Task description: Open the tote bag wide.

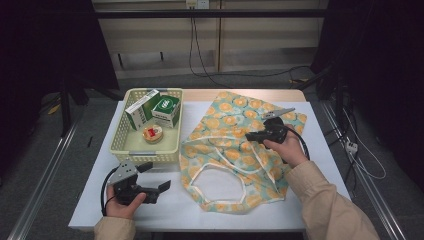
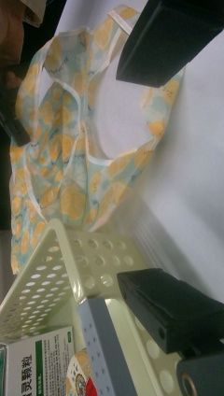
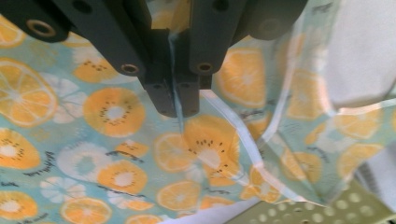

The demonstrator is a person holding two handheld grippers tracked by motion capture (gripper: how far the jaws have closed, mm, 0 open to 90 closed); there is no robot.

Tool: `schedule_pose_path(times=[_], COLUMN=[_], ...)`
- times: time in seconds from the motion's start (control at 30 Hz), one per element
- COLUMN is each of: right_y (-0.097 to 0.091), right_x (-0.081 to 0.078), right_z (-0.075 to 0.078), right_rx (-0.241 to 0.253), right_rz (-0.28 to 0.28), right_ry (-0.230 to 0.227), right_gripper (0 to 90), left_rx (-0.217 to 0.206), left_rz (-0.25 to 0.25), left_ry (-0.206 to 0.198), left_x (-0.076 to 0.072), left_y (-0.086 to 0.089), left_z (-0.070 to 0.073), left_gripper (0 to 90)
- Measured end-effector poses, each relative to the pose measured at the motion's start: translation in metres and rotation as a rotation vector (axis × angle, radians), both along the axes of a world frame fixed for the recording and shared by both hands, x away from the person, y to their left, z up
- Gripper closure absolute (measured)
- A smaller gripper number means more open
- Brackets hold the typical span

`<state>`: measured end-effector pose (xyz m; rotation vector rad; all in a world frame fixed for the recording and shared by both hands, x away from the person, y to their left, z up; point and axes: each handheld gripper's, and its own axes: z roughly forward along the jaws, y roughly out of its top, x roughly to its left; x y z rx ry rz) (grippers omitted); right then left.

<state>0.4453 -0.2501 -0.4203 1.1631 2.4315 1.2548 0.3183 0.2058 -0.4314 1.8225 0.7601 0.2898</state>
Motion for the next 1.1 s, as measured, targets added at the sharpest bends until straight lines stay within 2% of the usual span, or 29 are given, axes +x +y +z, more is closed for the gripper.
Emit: schedule_pose_path(times=[0.17, 0.23, 0.27, 0.3, 0.37, 0.4, 0.47, 0.5, 0.6, 0.73, 0.83, 0.87, 0.9, 1.0, 1.03, 1.1], right_y=[-0.004, -0.005, -0.005, -0.005, -0.005, -0.004, -0.002, -0.002, 0.003, 0.016, 0.025, 0.030, 0.030, 0.037, 0.039, 0.044], right_x=[0.009, 0.011, 0.011, 0.011, 0.011, 0.009, 0.004, 0.004, -0.006, -0.027, -0.045, -0.056, -0.056, -0.071, -0.075, -0.079], right_z=[-0.014, -0.017, -0.018, -0.018, -0.017, -0.016, -0.009, -0.009, 0.000, 0.006, 0.001, -0.004, -0.004, -0.013, -0.017, -0.024], right_rx=[-0.018, -0.007, -0.010, -0.010, -0.012, -0.030, -0.048, -0.048, -0.030, -0.033, -0.046, -0.064, -0.064, -0.060, -0.069, -0.142], right_rz=[-0.019, -0.024, -0.039, -0.039, -0.047, -0.040, -0.038, -0.038, 0.010, 0.092, 0.136, 0.159, 0.159, 0.204, 0.212, 0.228], right_ry=[0.008, 0.012, 0.005, 0.005, 0.002, -0.012, -0.019, -0.019, -0.036, -0.051, -0.058, -0.061, -0.061, -0.052, -0.045, -0.042], right_gripper=[85.8, 83.6, 74.3, 74.3, 67.7, 63.9, 50.3, 50.3, 47.5, 47.8, 50.8, 59.3, 59.3, 72.3, 74.7, 74.6], left_rx=[0.001, 0.000, 0.000, 0.001, 0.002, 0.000, 0.000, 0.002, 0.004, 0.001, 0.007, 0.004, 0.003, 0.007, 0.006, 0.006], left_rz=[0.000, -0.001, 0.001, -0.002, -0.001, 0.000, 0.001, 0.001, 0.000, 0.002, 0.000, 0.003, 0.004, 0.002, 0.002, 0.000], left_ry=[0.001, 0.004, 0.003, 0.001, 0.001, 0.004, 0.005, 0.005, 0.001, 0.001, -0.001, 0.002, 0.003, 0.004, 0.005, 0.005], left_x=[0.000, 0.000, 0.000, 0.000, 0.000, 0.000, 0.001, 0.001, 0.000, 0.000, 0.000, 0.000, 0.000, 0.000, 0.000, 0.000], left_y=[0.000, 0.000, 0.000, 0.000, 0.000, 0.000, 0.000, 0.000, 0.000, 0.000, 0.000, 0.000, 0.000, -0.001, -0.002, -0.002], left_z=[-0.001, -0.001, -0.001, -0.001, -0.001, -0.001, -0.001, -0.001, -0.001, -0.001, -0.001, -0.001, -0.001, -0.001, -0.001, -0.001], left_gripper=[4.3, 4.3, 4.3, 4.3, 4.3, 4.3, 4.3, 4.3, 4.3, 4.3, 4.3, 4.3, 4.3, 4.3, 4.3, 4.3])
